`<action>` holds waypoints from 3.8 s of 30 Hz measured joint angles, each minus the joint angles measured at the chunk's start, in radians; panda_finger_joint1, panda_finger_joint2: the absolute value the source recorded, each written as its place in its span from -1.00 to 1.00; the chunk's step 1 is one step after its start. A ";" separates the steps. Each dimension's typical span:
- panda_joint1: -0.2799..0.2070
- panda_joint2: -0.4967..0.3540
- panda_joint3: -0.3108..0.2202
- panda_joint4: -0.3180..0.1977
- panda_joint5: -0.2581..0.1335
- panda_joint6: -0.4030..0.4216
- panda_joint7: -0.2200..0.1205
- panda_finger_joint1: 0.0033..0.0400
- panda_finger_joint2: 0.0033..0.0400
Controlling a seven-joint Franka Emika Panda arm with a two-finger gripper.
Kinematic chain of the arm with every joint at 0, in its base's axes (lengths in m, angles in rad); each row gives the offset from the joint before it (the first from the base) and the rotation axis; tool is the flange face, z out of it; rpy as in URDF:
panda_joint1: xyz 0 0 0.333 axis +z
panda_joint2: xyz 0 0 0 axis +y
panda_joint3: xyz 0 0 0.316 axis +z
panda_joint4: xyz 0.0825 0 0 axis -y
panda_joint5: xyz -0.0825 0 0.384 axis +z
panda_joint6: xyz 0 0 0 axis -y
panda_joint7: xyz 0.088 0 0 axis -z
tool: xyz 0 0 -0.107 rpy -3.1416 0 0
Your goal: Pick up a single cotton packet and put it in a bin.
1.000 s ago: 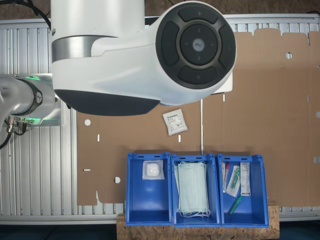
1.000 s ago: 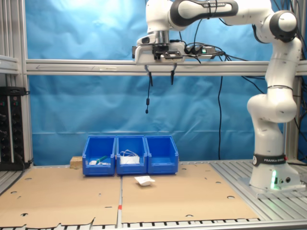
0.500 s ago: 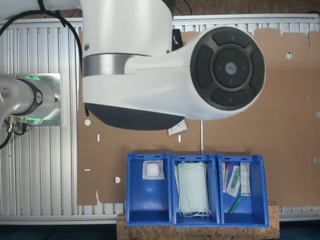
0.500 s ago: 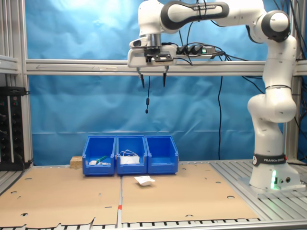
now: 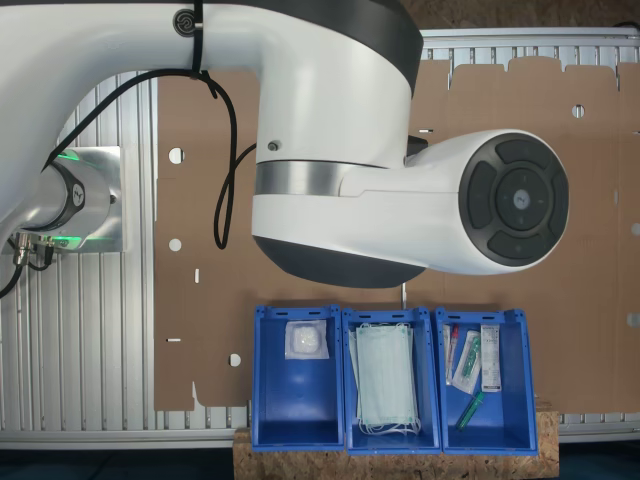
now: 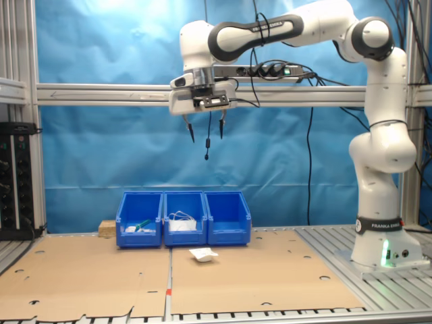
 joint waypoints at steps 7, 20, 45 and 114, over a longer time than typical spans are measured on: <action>-0.003 0.017 -0.001 -0.018 -0.002 0.048 0.000 1.00 1.00; -0.003 0.020 -0.001 -0.077 -0.002 0.104 0.000 1.00 1.00; -0.003 0.080 -0.001 -0.195 -0.003 0.256 0.000 1.00 1.00; -0.001 0.497 -0.007 -0.334 -0.003 0.860 0.000 1.00 1.00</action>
